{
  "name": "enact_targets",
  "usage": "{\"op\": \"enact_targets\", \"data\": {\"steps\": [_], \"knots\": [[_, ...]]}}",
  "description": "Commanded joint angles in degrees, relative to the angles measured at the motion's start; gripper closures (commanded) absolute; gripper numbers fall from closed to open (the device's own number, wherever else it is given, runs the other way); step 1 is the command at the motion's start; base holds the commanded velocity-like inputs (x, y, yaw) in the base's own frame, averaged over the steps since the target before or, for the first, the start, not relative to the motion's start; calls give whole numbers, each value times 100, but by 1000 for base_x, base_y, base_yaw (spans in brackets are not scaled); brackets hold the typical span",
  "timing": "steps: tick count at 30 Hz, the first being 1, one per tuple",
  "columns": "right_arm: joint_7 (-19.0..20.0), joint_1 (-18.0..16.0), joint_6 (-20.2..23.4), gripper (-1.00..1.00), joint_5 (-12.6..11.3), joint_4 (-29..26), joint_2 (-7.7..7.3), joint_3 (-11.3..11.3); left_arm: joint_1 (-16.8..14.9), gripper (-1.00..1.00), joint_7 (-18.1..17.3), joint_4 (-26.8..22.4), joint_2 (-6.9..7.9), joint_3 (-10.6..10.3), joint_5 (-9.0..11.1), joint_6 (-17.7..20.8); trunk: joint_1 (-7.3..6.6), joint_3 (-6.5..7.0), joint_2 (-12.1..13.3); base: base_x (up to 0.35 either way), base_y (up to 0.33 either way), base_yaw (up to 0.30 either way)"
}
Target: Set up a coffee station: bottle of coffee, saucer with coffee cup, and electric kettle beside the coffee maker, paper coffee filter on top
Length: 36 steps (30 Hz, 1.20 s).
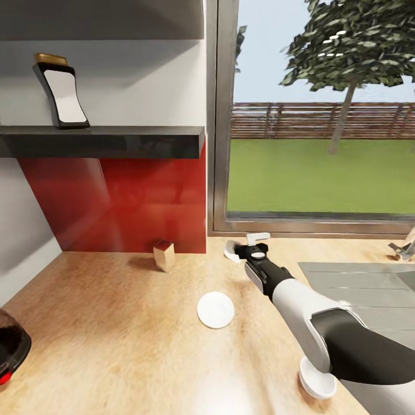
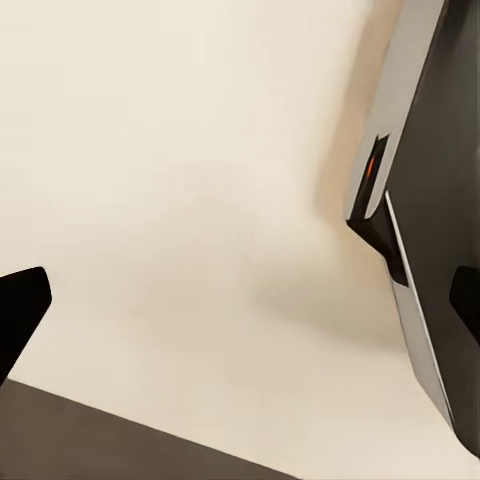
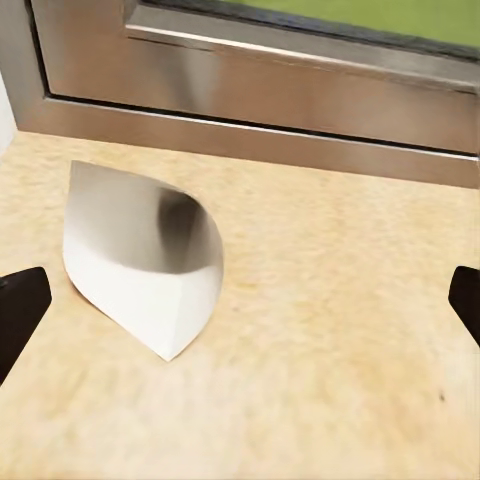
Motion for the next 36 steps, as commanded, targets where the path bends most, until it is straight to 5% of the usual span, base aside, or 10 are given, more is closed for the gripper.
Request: {"op": "enact_targets", "data": {"steps": [1, 8, 24, 36], "knots": [[-34, -4, 48, -100, 2, 2, -2, 47, -4, -100, -8, 12, 0, 26, 32, -35, 4, -11, -12, 14, 0, 0], [-26, 72, -454, -100, 0, 261, -5, 48, 13, -100, -8, 12, 3, 26, 31, -35, 4, -11, -12, 3, 0, 0], [-8, 274, -822, -100, -34, 311, -57, 34, 74, -100, -8, 12, 15, 26, 32, -31, 4, -12, -12, 0, 0, 0], [-2, 278, -827, -100, -459, 298, -91, 39, 119, -100, -8, 12, 35, 26, 32, -30, 4, -102, -12, 105, 0, 0]]}}
